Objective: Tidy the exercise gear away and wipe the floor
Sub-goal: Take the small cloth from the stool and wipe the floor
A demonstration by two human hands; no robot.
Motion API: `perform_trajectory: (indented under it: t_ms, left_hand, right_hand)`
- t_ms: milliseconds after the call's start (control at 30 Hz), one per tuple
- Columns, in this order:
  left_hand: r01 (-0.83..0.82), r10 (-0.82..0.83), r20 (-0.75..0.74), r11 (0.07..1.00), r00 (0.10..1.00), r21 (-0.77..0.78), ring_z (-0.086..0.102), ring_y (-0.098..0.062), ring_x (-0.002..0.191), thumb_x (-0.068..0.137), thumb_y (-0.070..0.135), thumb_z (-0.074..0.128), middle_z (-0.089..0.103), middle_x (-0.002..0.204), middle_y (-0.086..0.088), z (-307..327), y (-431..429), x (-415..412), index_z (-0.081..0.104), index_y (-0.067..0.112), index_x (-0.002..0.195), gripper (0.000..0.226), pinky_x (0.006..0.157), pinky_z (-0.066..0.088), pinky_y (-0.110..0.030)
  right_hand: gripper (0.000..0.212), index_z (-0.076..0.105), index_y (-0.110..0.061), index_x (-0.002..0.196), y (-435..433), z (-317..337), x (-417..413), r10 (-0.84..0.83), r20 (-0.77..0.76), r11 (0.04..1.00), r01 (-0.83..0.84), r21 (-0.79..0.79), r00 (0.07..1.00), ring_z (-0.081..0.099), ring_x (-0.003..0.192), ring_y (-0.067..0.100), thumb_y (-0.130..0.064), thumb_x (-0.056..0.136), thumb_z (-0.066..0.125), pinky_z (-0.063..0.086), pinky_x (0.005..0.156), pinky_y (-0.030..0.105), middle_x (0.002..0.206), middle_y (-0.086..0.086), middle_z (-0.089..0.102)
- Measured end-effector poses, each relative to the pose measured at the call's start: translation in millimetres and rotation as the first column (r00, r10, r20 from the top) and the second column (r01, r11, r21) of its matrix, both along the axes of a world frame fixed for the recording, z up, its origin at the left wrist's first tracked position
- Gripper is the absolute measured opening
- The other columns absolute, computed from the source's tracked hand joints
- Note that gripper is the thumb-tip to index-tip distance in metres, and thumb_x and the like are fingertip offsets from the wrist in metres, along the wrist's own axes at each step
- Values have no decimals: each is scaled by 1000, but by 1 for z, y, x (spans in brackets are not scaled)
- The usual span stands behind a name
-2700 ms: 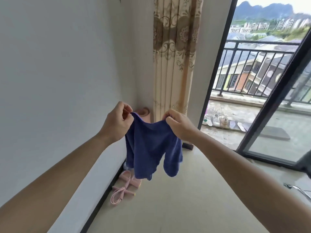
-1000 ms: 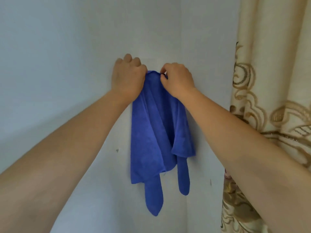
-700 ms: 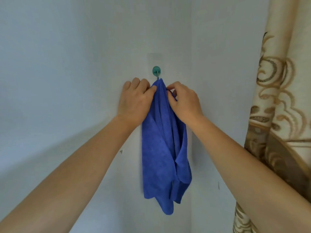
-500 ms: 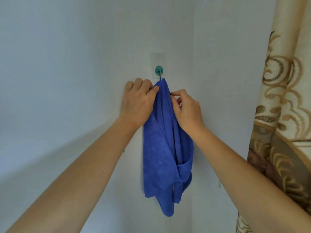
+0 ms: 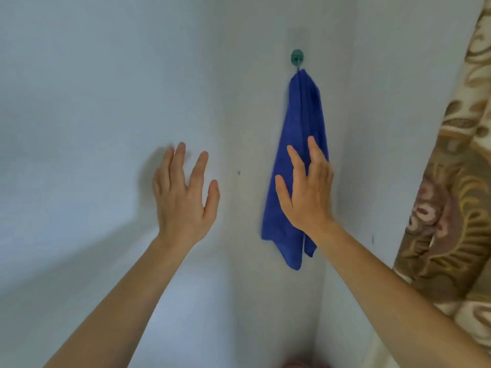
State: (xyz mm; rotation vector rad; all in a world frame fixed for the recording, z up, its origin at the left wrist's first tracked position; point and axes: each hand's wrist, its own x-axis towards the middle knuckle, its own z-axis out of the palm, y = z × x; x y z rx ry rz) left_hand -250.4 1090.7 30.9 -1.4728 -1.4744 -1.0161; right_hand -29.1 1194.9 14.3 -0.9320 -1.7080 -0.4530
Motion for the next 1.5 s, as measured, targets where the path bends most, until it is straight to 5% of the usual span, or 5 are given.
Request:
perform_trajectory:
  t_ms: [233, 600, 1133, 1267, 1500]
  left_hand:
    - [-392, 439, 19, 819, 898, -419, 6, -38, 149, 100, 48, 34, 11, 161, -22, -112, -148, -33, 28, 15, 153, 62, 116, 20, -56]
    - [-748, 857, -5, 447, 515, -490, 5, -37, 150, 100, 49, 34, 7, 161, -22, -132, -458, -43, 22, 14, 155, 66, 116, 19, -57]
    - [-917, 992, -38, -129, -124, -378, 14, -42, 147, 100, 45, 36, 15, 158, -27, -78, -1018, -87, 28, 7, 151, 64, 111, 24, -62]
    - [-903, 980, -63, -200, -191, -380, 14, -43, 147, 100, 45, 36, 15, 158, -27, -78, -1098, -129, 28, 8, 151, 63, 111, 24, -62]
    - [-875, 975, -32, -212, -220, -435, 16, -42, 146, 100, 46, 36, 15, 159, -26, -116, -1194, -270, 29, 9, 151, 63, 109, 25, -63]
  right_hand:
    - [63, 30, -12, 153, -71, -95, -54, 338, 280, 936, -290, -201, 898, 17, 147, 38, -40, 100, 48, 15, 117, 50, 161, 23, 11]
    - [68, 26, -12, 154, -292, -163, -203, 780, 275, 623, -658, -423, 562, 15, 148, 39, -50, 100, 41, 18, 116, 51, 162, 22, 10]
    - [63, 35, -11, 151, -876, -104, -424, 940, 341, 106, -943, -317, -9, 34, 139, 37, -48, 100, 41, 26, 112, 50, 158, 23, 23]
    - [60, 38, -12, 150, -964, -106, -469, 901, 419, 8, -964, -265, -107, 32, 142, 34, -46, 101, 41, 24, 114, 50, 158, 21, 24]
    - [61, 35, -14, 151, -1075, -133, -617, 908, 393, -29, -957, -290, -146, 31, 142, 34, -48, 100, 41, 24, 115, 50, 158, 21, 24]
